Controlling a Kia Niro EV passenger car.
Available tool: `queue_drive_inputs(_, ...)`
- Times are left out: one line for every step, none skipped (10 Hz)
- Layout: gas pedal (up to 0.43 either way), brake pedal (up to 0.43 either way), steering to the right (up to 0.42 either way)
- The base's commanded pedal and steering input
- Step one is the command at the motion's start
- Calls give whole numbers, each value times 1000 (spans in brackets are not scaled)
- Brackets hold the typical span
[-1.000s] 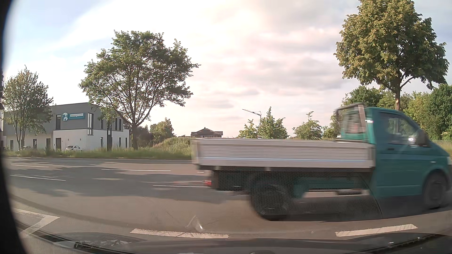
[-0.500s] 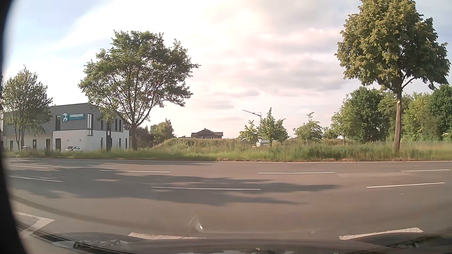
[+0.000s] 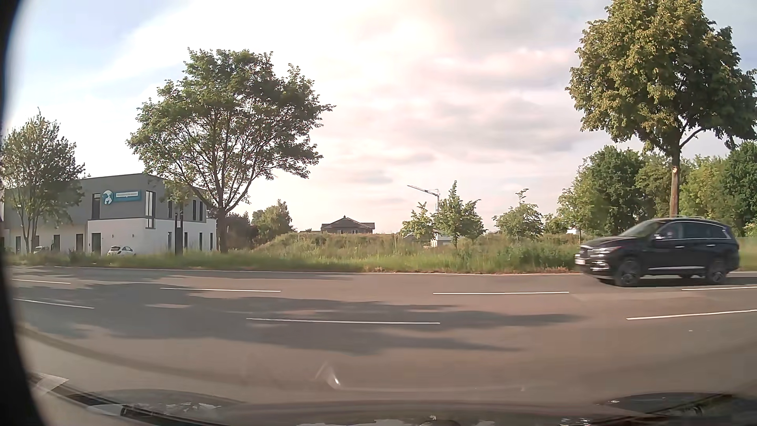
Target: Follow the waypoints while adhering to traffic rules and regulations
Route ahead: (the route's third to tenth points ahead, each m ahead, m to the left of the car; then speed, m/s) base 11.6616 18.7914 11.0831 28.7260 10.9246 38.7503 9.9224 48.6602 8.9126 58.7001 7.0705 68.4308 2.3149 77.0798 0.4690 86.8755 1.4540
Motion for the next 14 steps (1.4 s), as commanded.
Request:
queue_drive_inputs(268, 0, -25)
queue_drive_inputs(268, 0, -31)
queue_drive_inputs(268, 0, -43)
queue_drive_inputs(268, 0, -59)
queue_drive_inputs(280, 0, -75)
queue_drive_inputs(287, 0, -100)
queue_drive_inputs(311, 0, -123)
queue_drive_inputs(311, 0, -150)
queue_drive_inputs(311, 0, -170)
queue_drive_inputs(311, 0, -197)
queue_drive_inputs(311, 0, -226)
queue_drive_inputs(311, 0, -247)
queue_drive_inputs(311, 0, -276)
queue_drive_inputs(311, 0, -305)
